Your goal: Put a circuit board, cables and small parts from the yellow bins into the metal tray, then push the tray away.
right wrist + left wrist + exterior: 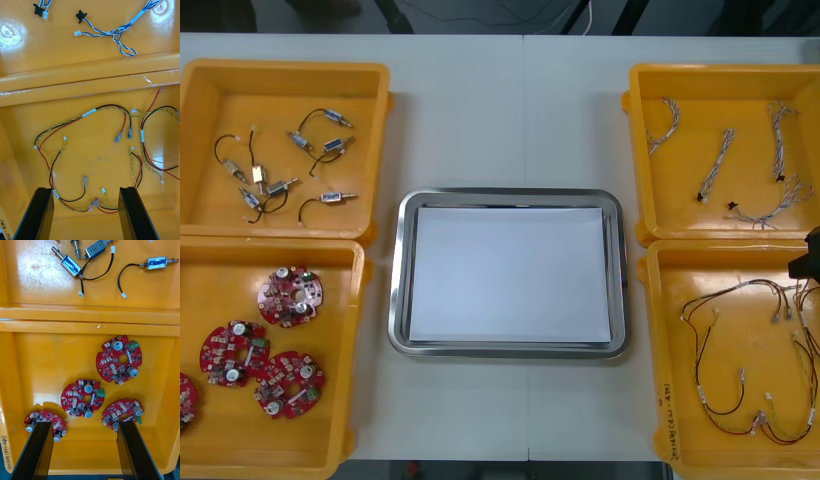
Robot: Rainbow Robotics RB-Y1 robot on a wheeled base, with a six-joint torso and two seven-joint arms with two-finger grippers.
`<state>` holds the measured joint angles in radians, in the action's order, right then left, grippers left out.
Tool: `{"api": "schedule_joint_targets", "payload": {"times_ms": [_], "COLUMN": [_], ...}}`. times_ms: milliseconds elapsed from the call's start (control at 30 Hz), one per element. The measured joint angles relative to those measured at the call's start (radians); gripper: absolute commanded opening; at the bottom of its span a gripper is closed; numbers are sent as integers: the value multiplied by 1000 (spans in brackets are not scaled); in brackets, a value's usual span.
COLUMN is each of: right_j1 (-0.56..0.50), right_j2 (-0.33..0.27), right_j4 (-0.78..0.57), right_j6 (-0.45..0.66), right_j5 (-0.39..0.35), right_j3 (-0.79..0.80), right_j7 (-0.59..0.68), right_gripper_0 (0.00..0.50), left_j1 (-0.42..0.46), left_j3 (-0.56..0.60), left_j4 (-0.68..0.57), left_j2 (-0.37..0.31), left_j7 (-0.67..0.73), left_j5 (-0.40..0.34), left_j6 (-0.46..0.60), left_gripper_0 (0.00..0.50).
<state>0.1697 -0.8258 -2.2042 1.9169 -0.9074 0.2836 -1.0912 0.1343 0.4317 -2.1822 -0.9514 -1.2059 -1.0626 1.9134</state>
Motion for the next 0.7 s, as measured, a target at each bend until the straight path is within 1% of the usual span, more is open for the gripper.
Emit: {"api": "schedule_joint_targets", "payload": {"times_ms": [700], "right_j1": [0], "right_j2": [0], "right_j4": [0], "right_j6": [0], "right_j5": [0], "right_j3": [0], "right_j7": [0], "right_gripper_0": [500], "left_j1": [0], "left_j3": [0], "left_j4": [0], "left_j2": [0], "left_j7": [0], "left_j5": [0], "left_j6": [0], "left_gripper_0": [500]}}
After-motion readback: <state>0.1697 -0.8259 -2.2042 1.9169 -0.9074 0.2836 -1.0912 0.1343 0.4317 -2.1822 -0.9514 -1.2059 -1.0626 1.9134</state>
